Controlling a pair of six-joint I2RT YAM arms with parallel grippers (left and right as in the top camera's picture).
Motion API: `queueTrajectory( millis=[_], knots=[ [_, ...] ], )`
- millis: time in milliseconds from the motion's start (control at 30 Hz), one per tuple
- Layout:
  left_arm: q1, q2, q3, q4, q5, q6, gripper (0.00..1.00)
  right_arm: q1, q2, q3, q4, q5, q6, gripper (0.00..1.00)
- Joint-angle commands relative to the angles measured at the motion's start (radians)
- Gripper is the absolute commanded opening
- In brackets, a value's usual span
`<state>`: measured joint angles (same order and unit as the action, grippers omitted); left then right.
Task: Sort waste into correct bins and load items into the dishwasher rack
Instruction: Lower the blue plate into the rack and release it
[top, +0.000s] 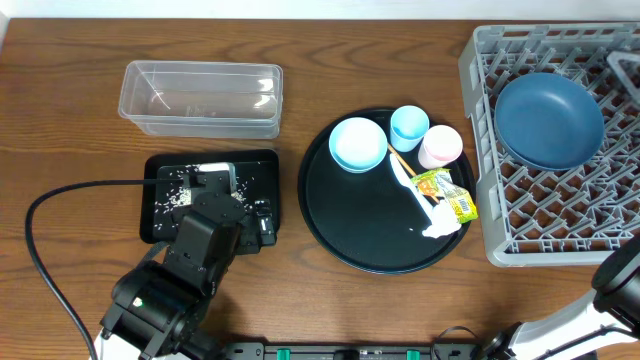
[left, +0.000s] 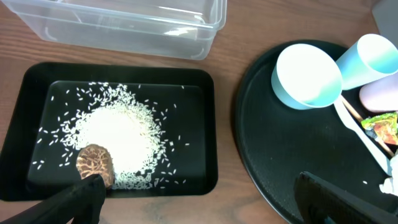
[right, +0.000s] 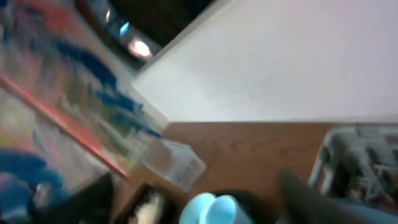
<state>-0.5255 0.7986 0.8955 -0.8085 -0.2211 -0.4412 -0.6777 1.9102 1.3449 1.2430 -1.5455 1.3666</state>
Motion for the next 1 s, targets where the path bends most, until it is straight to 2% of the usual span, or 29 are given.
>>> queueTrajectory(
  millis=[0,67,233,467,600,667,700,767,867,967],
  knots=[
    [0.003,-0.001,0.015,-0.003,-0.019,0.006,0.98,0.039,-0.043,0.044,0.232,-0.014,0.383,0.99],
    [0.003,-0.001,0.015,-0.003,-0.019,0.006,0.98,0.055,-0.060,0.072,0.325,-0.007,0.462,0.99],
    [0.003,-0.001,0.015,-0.003,-0.019,0.006,0.98,0.077,-0.104,0.148,0.182,-0.012,0.408,0.99],
    [0.003,-0.001,0.015,-0.003,-0.019,0.006,0.98,0.097,-0.124,0.208,0.153,-0.012,0.417,0.99],
    [0.003,-0.001,0.015,-0.003,-0.019,0.006,0.98,0.131,-0.182,0.214,0.151,0.032,0.472,0.99],
    [0.003,-0.001,0.015,-0.003,-0.019,0.006,0.98,0.143,-0.205,0.220,0.141,0.085,0.405,0.99],
    [0.003,-0.001,0.015,-0.003,-0.019,0.006,0.98,0.147,-0.211,0.227,0.092,0.110,0.292,0.99],
    [0.003,-0.001,0.015,-0.003,-0.019,0.006,0.98,0.146,-0.211,0.232,-0.113,0.130,0.119,0.99],
    [0.003,-0.001,0.015,-0.003,-0.019,0.006,0.98,0.138,-0.211,0.233,-0.731,0.214,-0.211,0.99],
    [0.003,-0.001,0.015,-0.003,-0.019,0.006,0.98,0.129,-0.218,0.233,-1.162,0.328,-0.507,0.99]
  ],
)
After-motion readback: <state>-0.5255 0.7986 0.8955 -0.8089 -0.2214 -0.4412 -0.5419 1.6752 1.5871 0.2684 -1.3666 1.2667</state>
